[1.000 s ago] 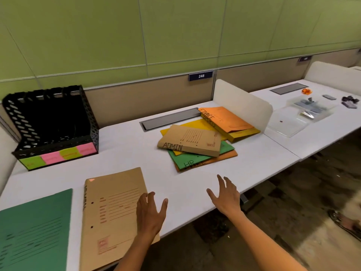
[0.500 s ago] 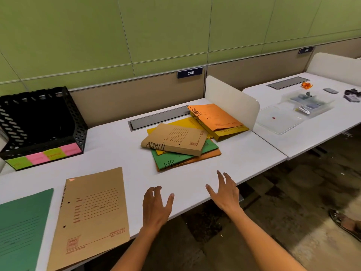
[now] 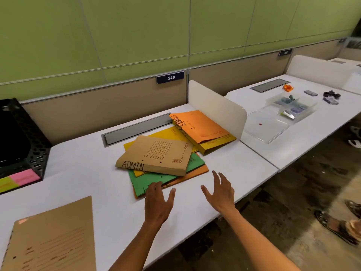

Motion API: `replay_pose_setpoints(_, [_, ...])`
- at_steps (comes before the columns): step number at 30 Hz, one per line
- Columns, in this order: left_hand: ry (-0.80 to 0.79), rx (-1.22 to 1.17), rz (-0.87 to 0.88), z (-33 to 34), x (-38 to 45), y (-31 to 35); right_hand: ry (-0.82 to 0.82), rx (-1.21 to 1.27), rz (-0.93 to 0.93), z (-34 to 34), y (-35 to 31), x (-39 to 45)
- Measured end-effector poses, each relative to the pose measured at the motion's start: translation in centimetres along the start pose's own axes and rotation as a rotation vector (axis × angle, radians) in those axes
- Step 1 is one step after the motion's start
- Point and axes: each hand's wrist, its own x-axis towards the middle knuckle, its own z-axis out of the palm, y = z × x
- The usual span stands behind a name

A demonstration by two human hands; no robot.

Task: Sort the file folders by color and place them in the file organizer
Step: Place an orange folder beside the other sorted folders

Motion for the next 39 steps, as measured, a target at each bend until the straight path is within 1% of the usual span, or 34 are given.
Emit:
replay_pose_setpoints(4, [0.033,-0.069,0.031,1.1,5.0,1.5,0.031,-0.034,0.005,-0.4,-0.2,4.8])
replay_pose_setpoints(8, [-0.015,-0.163,0.047,2.1,8.7,2.0,0.055,-0.032,0.018,-0.2,-0.6,8.5])
replay_pose_setpoints(11, [-0.06,-0.222,0.025,2.9,11.0,2.2,0.05,-0.036,0.026,-0.1,-0.7,10.4])
replay_pose_setpoints(19, [-0.144,-0.26,-0.004,5.4,17.2,4.9,0.039,-0.038,0.0,0.3,0.1,16.5])
replay_pose_setpoints(26, [-0.166,-0.271,-0.052,8.2,22.0,8.6,0.014,0.004,-0.054,-0.4,1.8,23.8])
replay_pose_setpoints(29, [-0.177,-0.309,-0.115,9.5,24.1,10.3,0.005,0.01,-0.068,-0.7,2.3,26.8])
replay_pose_setpoints(34, [-0.233,-0.396,-0.323,12.0,27.1,13.3,-0.034,0.021,-0.111,-0.6,4.1,31.4])
replay_pose_setpoints(39, [-0.19,-0.385,-0.419,14.3,29.4,15.4,-0.083,-0.016,-0.166,0.2,5.5,34.1])
